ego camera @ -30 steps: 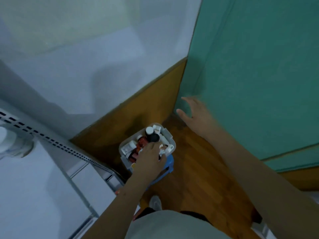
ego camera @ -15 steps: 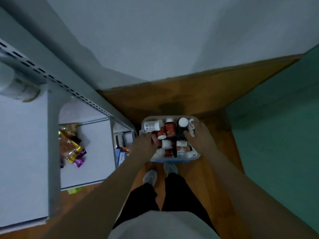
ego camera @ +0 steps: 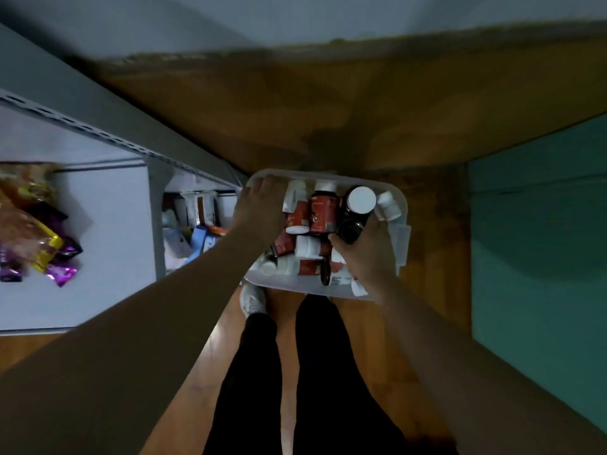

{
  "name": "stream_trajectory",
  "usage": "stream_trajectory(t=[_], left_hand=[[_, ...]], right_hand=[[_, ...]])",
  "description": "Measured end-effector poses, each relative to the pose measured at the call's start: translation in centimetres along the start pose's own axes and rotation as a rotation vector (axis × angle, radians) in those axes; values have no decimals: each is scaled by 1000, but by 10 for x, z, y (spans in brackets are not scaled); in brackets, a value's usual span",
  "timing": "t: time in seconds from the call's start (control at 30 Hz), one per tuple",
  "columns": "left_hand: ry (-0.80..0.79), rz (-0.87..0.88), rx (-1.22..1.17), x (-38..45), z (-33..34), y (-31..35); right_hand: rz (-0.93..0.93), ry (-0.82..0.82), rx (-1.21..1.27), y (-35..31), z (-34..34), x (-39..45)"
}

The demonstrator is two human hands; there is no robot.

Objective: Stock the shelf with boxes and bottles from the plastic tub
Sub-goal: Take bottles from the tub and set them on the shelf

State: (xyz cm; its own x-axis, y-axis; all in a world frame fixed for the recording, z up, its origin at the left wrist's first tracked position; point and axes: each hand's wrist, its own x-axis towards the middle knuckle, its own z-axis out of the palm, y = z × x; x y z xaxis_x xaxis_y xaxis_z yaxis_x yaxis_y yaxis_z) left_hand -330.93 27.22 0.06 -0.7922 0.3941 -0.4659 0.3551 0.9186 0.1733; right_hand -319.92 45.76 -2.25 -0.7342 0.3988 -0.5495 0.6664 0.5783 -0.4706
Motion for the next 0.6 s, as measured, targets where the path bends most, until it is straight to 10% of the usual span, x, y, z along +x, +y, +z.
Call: stream_trajectory(t=[0.33,0.6], left_hand=[[111,13,24,-8,14,-8],[156,-236,-594,-89,-51,-7]], right_hand=[[5,-28,111,4,-23,-2],[85,-123,202,-44,-101,-57]])
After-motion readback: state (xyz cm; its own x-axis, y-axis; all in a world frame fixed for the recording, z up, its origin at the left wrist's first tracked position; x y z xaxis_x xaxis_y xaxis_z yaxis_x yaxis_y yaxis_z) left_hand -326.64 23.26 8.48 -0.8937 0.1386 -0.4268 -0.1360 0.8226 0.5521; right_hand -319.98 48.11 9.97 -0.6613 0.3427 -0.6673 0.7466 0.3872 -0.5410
